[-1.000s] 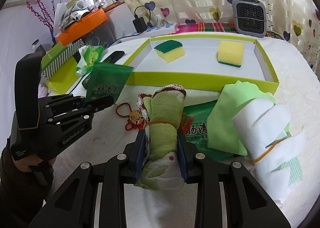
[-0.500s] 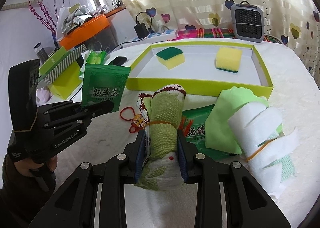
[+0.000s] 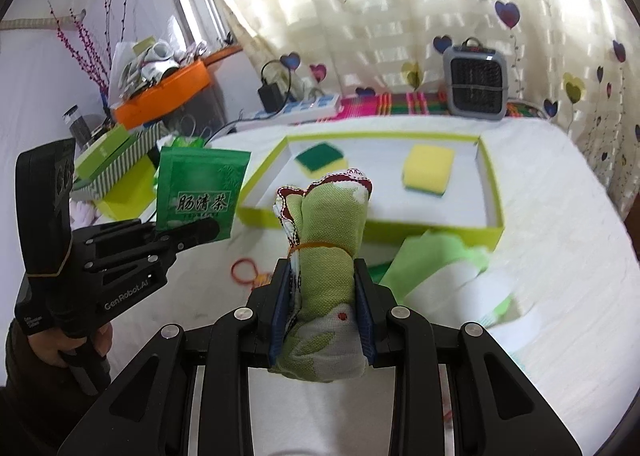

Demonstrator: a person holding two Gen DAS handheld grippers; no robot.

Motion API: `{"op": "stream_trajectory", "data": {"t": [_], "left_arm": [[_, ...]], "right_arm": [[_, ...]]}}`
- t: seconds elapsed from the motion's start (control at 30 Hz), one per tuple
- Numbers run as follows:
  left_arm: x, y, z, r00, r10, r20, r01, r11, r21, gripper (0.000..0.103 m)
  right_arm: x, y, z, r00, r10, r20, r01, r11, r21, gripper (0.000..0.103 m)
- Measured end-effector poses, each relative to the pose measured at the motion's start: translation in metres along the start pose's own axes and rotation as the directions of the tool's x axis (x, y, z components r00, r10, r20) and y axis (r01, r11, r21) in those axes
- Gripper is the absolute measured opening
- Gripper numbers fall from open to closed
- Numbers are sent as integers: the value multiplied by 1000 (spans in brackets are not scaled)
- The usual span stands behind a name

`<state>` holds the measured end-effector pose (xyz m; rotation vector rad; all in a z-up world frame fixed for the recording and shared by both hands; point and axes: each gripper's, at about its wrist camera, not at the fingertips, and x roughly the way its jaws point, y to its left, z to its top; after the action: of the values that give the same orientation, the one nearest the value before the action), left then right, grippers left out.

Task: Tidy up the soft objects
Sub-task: 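Carry the towel roll with the right tool while the left tool carries the tea packet toward the tray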

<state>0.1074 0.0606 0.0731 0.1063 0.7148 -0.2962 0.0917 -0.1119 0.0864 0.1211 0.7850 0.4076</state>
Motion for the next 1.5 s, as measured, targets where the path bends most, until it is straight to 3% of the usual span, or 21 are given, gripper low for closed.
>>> {"op": "stream_trajectory", "data": {"t": [0.57,1.07,1.5], "left_arm": [[49,8,54,999,46,-18,-46,999,8,6],[91,20,52,991,76,-110,-80,996,-31,6],[114,30,45,986,5,-165,-27,991,-135,6]], "right_arm": [[36,-42,68,998,-62,-1,62,997,33,31],[109,-62,91,992,-39,-121,47,997,61,31],[144,-68,94,982,-22,-186,38,996,82,31]]}}
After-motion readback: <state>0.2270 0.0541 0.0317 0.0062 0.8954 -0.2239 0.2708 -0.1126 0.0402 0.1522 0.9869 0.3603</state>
